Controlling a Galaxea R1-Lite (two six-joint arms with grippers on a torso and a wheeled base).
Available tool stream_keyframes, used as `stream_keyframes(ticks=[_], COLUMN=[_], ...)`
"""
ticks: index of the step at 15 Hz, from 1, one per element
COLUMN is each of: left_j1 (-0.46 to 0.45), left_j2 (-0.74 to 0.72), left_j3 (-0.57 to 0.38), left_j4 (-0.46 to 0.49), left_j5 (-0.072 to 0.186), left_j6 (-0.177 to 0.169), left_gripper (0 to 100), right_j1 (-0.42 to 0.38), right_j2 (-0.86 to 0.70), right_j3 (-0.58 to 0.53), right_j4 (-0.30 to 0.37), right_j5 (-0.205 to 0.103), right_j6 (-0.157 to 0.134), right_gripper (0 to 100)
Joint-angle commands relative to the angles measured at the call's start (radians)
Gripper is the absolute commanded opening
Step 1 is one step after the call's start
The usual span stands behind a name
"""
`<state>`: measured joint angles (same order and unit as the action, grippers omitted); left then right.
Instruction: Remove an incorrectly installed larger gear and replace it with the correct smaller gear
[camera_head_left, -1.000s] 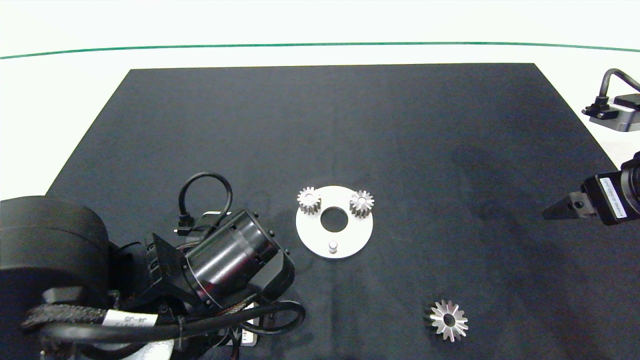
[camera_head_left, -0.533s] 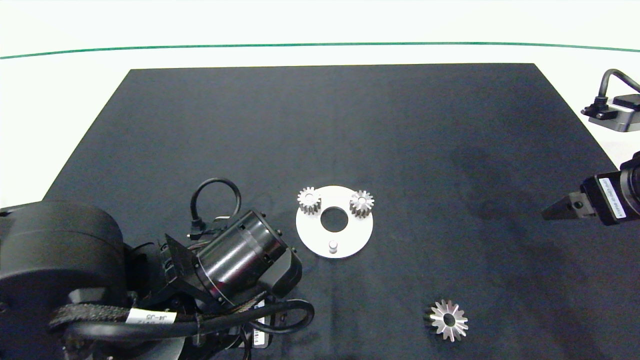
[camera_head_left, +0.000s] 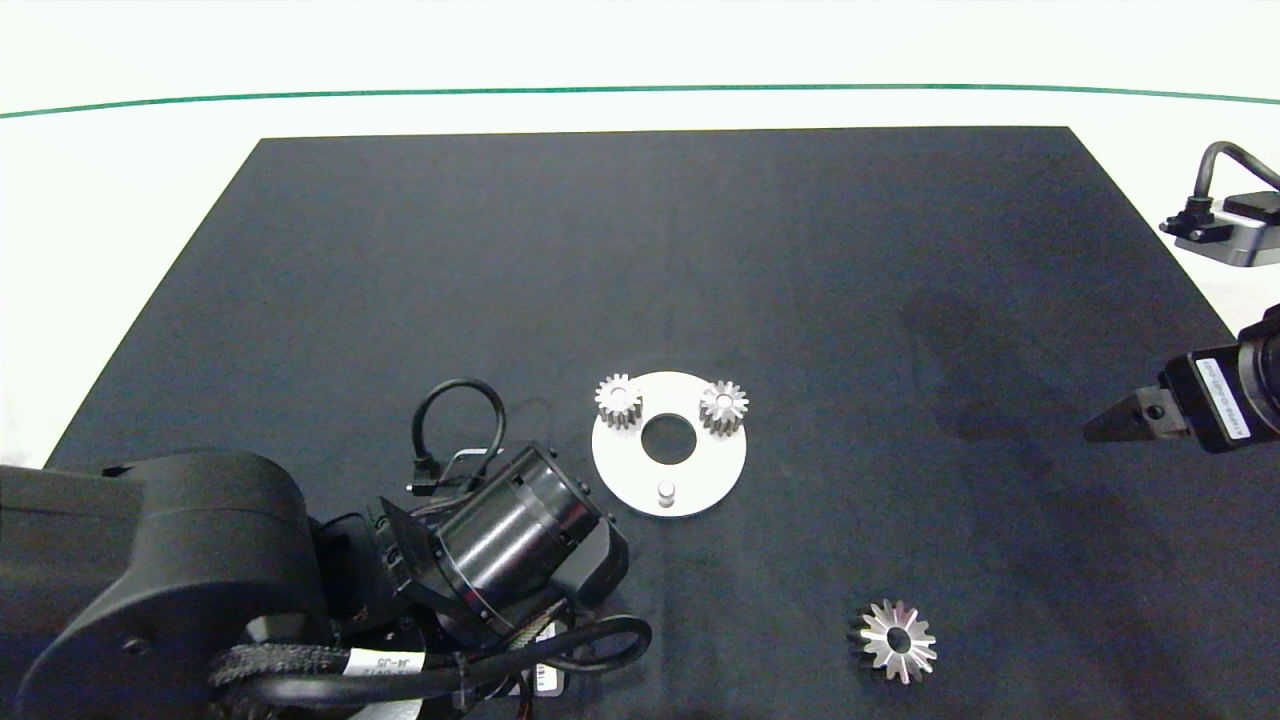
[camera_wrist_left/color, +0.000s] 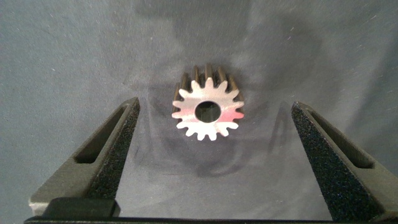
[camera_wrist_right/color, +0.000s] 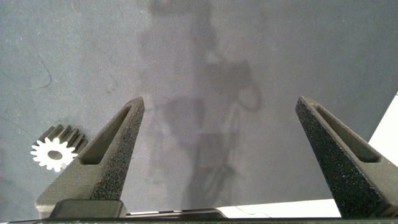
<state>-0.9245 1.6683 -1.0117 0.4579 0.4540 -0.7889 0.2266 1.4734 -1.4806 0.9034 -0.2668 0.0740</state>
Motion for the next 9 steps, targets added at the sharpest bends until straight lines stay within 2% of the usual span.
stream_keyframes(ticks=[1, 9], left_j1=[-0.001, -0.001], left_j2=[0.007, 0.007], left_j3=[0.004, 0.004], left_j4=[0.002, 0.002], left_j5=[0.003, 0.005], left_j6=[-0.004, -0.004], left_gripper=[93, 77], right_j1=[0.000, 0.000], right_j2=[0.002, 0.002], right_j3=[0.000, 0.002], right_j4=[0.005, 0.005], right_j5=[-0.002, -0.002], right_j6=[0.000, 0.000], right_gripper=[100, 100])
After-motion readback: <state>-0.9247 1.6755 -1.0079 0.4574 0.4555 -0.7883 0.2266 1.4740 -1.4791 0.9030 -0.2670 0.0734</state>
